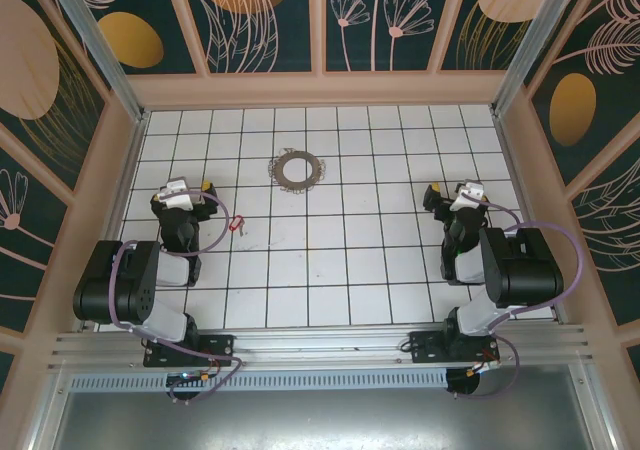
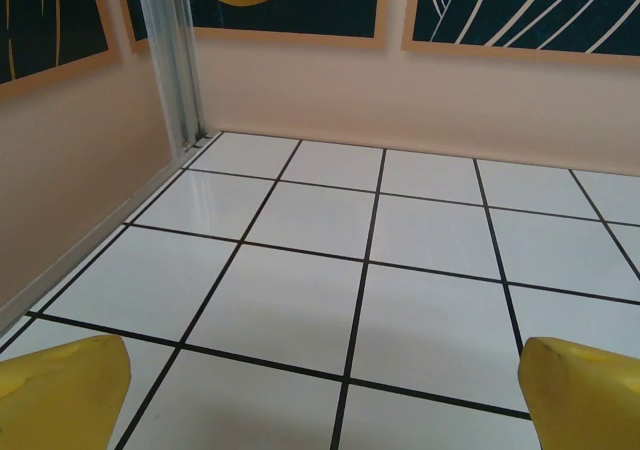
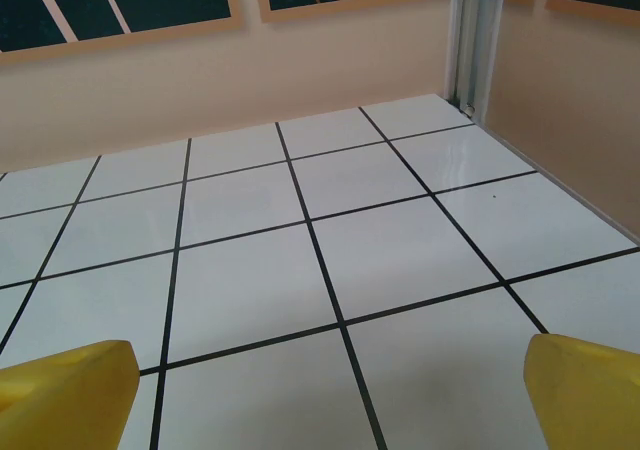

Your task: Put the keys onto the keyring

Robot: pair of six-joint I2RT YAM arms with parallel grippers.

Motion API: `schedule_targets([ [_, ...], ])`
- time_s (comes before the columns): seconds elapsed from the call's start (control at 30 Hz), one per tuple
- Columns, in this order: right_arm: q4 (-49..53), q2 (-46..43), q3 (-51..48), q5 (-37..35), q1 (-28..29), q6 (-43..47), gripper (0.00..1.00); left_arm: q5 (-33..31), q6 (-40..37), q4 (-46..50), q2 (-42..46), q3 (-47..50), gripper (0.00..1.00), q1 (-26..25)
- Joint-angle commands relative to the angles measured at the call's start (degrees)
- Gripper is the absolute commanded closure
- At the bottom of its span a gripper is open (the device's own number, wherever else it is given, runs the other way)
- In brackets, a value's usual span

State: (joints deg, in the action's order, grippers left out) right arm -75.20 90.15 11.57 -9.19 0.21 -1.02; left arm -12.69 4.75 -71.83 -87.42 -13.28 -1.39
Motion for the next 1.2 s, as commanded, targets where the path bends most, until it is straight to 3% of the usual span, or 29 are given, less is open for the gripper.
schedule_targets([
  [0.0, -3.1, -0.6, -0.4, -1.3, 0.1, -1.2, 0.01, -0.7, 0.7, -2.3, 0.4, 0.4, 0.01, 0.1],
  [1.17, -3.2, -0.8, -0.5, 0.5, -1.1, -2.1, 0.01, -0.8, 0.7, -2.2, 0.3, 0.3, 0.01, 0.2],
])
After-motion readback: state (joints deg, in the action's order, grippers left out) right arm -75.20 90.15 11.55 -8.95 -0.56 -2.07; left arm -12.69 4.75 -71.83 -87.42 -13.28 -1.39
